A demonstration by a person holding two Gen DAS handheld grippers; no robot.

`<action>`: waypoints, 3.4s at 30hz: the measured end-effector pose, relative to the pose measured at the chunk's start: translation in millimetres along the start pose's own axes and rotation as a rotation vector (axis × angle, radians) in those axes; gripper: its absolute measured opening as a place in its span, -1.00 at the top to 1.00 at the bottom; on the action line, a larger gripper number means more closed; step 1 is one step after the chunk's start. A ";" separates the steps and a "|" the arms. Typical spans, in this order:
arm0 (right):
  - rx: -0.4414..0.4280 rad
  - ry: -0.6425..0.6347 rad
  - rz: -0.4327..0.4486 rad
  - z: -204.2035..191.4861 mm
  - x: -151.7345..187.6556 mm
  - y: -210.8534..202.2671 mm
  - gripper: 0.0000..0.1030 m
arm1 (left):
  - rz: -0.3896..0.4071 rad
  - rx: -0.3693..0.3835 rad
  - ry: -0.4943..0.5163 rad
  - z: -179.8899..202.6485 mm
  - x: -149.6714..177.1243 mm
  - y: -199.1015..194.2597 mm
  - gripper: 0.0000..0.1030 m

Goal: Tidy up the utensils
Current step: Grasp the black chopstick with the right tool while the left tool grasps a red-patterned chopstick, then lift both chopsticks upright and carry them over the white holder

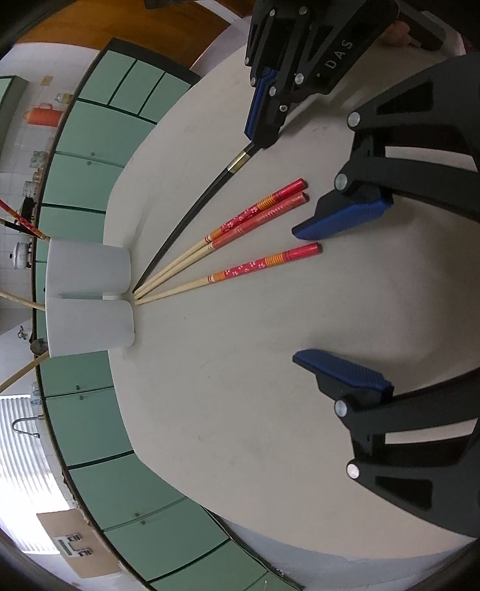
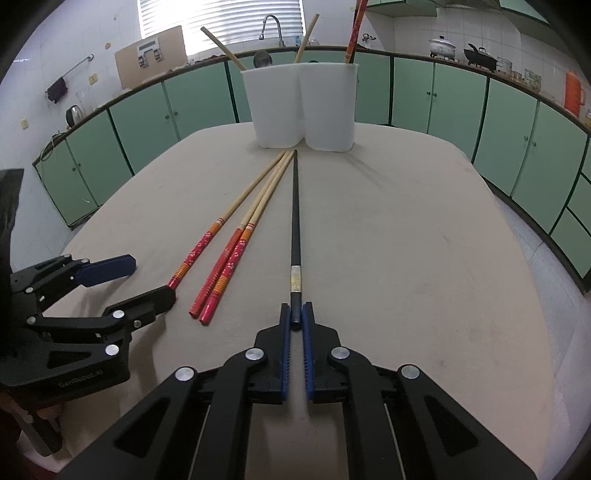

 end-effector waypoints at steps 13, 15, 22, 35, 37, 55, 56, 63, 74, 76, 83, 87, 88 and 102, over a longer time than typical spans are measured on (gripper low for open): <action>-0.008 0.010 0.004 0.8 0.4 0.5 0.87 | 0.016 -0.003 0.027 10.6 -0.6 -3.7 0.42; -0.016 0.016 0.005 2.0 0.3 0.6 0.87 | 0.018 0.010 0.029 12.2 -1.2 -4.3 0.75; -0.027 0.023 0.010 3.6 0.0 0.2 0.87 | 0.012 0.026 0.011 13.2 -2.6 -2.1 0.87; -0.017 0.007 0.044 3.0 -5.9 -16.7 0.88 | 0.065 -0.033 0.008 -4.6 -16.0 -20.4 0.90; -0.008 -0.009 0.067 0.9 -12.2 -26.8 0.88 | 0.097 -0.050 0.015 -8.0 -21.4 -30.2 0.90; -0.017 -0.141 0.266 -17.1 -94.8 -122.3 0.88 | 0.369 -0.020 -0.043 -31.2 -96.2 -128.8 0.90; -0.022 -0.146 0.271 -17.8 -98.7 -125.3 0.88 | 0.379 -0.012 -0.044 -31.3 -100.6 -132.5 0.90; -0.072 -0.202 0.284 -26.2 -135.1 -144.3 0.88 | 0.422 0.021 -0.024 -24.1 -122.1 -147.3 0.90; -0.133 -0.240 0.269 -28.3 -173.1 -151.0 0.88 | 0.452 0.048 -0.027 -28.6 -141.0 -152.9 0.90; -0.142 -0.244 0.273 -29.2 -178.5 -152.5 0.88 | 0.464 0.057 -0.033 -31.4 -148.6 -156.0 0.90; -0.170 -0.265 0.319 -33.3 -213.8 -164.1 0.88 | 0.533 0.048 -0.046 -43.0 -179.6 -171.9 0.90; -0.170 -0.279 0.371 -35.4 -246.1 -172.8 0.88 | 0.586 0.037 -0.060 -49.1 -202.6 -182.1 0.90; -0.168 -0.281 0.381 -35.7 -252.1 -174.3 0.88 | 0.595 0.037 -0.064 -49.8 -207.9 -184.0 0.90; -0.089 -0.293 0.463 -23.9 -352.9 -147.2 0.88 | 0.651 0.022 -0.100 -51.5 -305.0 -149.7 0.90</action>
Point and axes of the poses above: each gripper's, at about its wrist camera, not at the fingertips, and y roughly the way its jaws point, z to its right, x to its underside, the point moved 3 cm from there along y, roughly the way its jaws point, and after that the axes turned 14 degrees about -x, right-handed, at the moved point
